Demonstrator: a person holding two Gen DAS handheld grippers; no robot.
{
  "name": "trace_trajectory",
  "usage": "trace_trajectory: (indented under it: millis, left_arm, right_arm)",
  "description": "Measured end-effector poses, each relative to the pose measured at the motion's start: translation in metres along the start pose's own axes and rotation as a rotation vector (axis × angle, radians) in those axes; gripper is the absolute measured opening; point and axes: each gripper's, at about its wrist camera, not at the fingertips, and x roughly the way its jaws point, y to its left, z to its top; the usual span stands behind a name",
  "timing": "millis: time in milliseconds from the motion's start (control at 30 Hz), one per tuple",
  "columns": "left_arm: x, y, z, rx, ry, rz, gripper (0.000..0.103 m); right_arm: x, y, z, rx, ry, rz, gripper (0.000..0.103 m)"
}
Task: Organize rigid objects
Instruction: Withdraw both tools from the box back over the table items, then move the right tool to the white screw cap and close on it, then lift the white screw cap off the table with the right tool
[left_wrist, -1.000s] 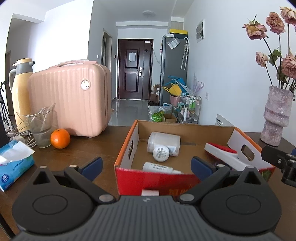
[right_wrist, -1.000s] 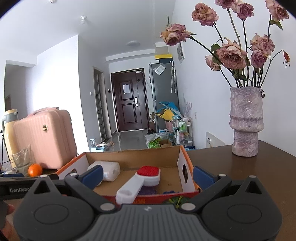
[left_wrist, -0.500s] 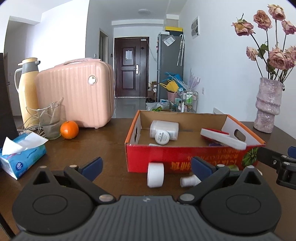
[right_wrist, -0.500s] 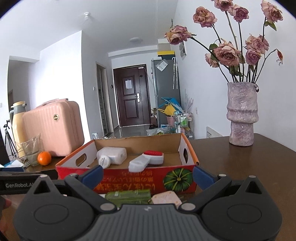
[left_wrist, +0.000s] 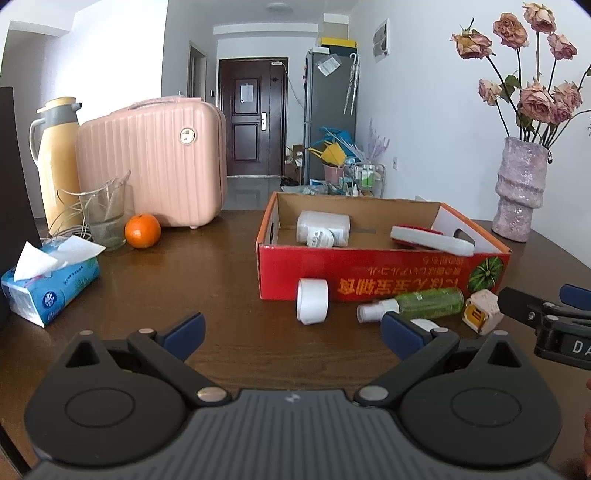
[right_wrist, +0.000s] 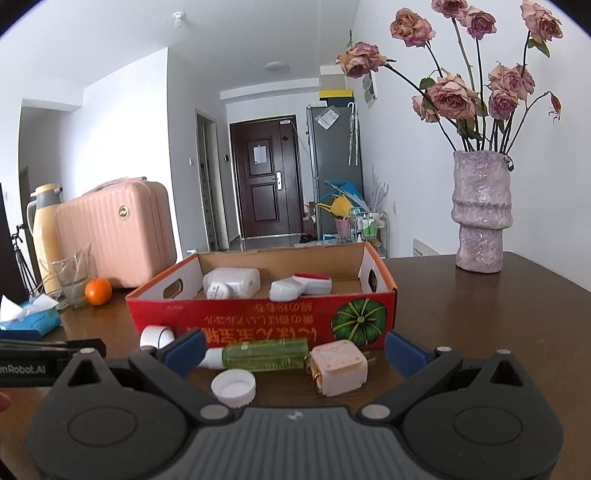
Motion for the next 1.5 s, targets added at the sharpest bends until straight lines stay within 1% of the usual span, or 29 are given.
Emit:
trace_trajectory:
  millis: [267,333,433,567,667,833,933,1000,1133,1200,1333,1433,1500]
  left_arm:
    - [0.003,0.008,0.0,-0.026,0.021,-0.008,0.103]
    - [0.004,0.01,0.001,-0.034,0.026,-0.002,0.103]
    - [0.005,0.016,0.003,-0.039,0.024,0.011,0.103]
    - [0.007,0.028,0.005,-0.058,0.021,0.032,0.103]
    - [0.009,0.039,0.006,-0.076,0.025,0.045,0.103]
    - [0.011,0.05,0.008,-0.085,0.027,0.053,0.103]
    - [0.012,0.055,0.008,-0.089,0.029,0.057,0.103]
    - [0.012,0.058,0.008,-0.092,0.031,0.056,0.103]
    - [0.014,0.061,0.009,-0.096,0.036,0.057,0.103]
    - [0.014,0.061,0.009,-0.096,0.037,0.056,0.103]
    - [0.013,0.061,0.009,-0.093,0.037,0.053,0.103]
    - [0.013,0.061,0.009,-0.092,0.037,0.054,0.103]
    - [0.013,0.061,0.009,-0.091,0.036,0.056,0.103]
  right_arm:
    - [0.003,0.006,-0.005,-0.02,0.028,-0.005,0.103]
    - [0.004,0.009,-0.005,-0.02,0.043,0.018,0.1]
    - [0.009,0.02,-0.005,-0.052,0.068,0.042,0.099]
    - [0.028,0.034,-0.008,-0.084,0.13,0.06,0.091]
    - [0.046,0.043,-0.011,-0.101,0.185,0.057,0.085]
    - [0.075,0.053,-0.011,-0.11,0.257,0.033,0.082]
    - [0.09,0.058,-0.012,-0.109,0.297,0.022,0.076]
    - [0.096,0.06,-0.013,-0.105,0.318,0.017,0.071]
    - [0.104,0.064,-0.013,-0.11,0.328,0.006,0.07]
    - [0.106,0.066,-0.014,-0.113,0.333,0.004,0.062]
    - [0.107,0.066,-0.013,-0.106,0.332,0.009,0.053]
    - [0.106,0.066,-0.013,-0.105,0.327,0.014,0.04]
    - [0.105,0.066,-0.014,-0.108,0.322,0.013,0.04]
